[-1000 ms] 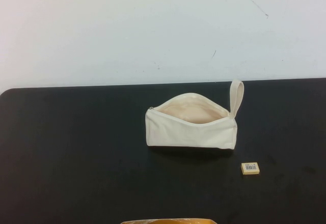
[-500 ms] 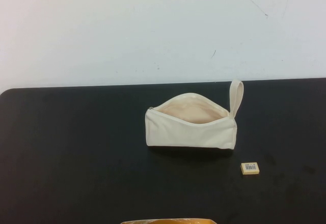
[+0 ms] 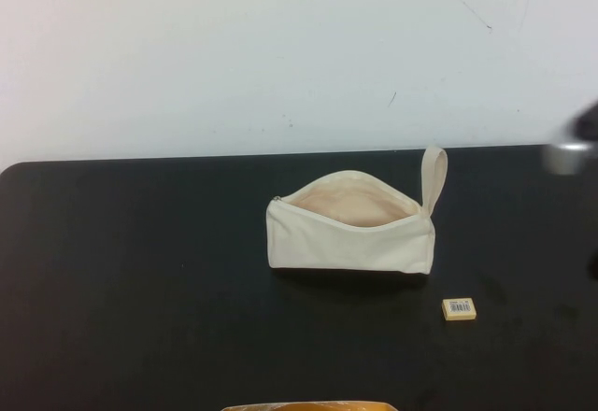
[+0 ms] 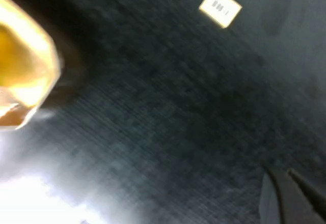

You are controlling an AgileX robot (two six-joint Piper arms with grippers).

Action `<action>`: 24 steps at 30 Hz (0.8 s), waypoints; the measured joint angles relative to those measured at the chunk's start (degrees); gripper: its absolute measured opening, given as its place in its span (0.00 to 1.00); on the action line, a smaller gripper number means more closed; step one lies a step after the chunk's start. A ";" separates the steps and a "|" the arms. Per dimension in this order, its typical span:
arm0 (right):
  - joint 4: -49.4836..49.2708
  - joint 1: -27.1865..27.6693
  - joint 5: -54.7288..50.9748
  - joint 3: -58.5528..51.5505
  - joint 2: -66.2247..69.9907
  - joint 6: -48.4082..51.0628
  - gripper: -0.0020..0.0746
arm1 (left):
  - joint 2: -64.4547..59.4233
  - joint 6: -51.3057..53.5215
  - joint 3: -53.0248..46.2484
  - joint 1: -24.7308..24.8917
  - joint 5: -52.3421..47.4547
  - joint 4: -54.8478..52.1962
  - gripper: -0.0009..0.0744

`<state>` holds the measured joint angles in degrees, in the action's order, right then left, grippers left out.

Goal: Put eraser into pencil case
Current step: Pick up the eraser from the table

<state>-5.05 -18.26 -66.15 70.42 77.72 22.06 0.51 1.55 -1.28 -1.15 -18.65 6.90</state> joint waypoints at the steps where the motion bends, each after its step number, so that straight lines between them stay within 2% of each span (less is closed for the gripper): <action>1: 3.01 -1.88 0.00 1.50 2.20 -2.44 0.02 | 0.00 0.00 0.00 0.00 0.00 0.00 0.01; 6: 12.68 -8.46 1.00 6.24 11.24 -16.18 0.02 | 0.00 0.00 0.00 0.00 0.00 0.00 0.01; 11: 12.35 -9.84 5.07 6.76 18.36 -23.49 0.03 | 0.00 0.00 0.00 0.00 0.00 0.10 0.01; 12: 11.72 -9.84 6.07 6.76 20.01 -24.01 0.06 | 0.00 0.00 0.00 0.00 0.00 0.10 0.01; 14: 10.35 -9.84 7.27 6.76 22.06 -24.51 0.13 | 0.00 0.00 0.00 0.00 0.00 0.10 0.01; 20: 5.05 -9.87 14.62 6.76 27.89 -27.41 0.60 | 0.00 0.00 0.00 0.00 0.00 0.10 0.01; 22: 4.18 -9.98 17.33 6.83 29.62 -28.68 0.68 | 0.00 0.00 0.00 0.00 0.00 0.10 0.01; 24: 4.15 -9.98 18.97 6.83 31.20 -29.30 0.72 | 0.00 0.00 0.00 0.00 0.00 0.10 0.01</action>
<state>-0.89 -28.24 -47.18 77.26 108.92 -7.23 0.51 1.55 -1.28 -1.15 -18.65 7.00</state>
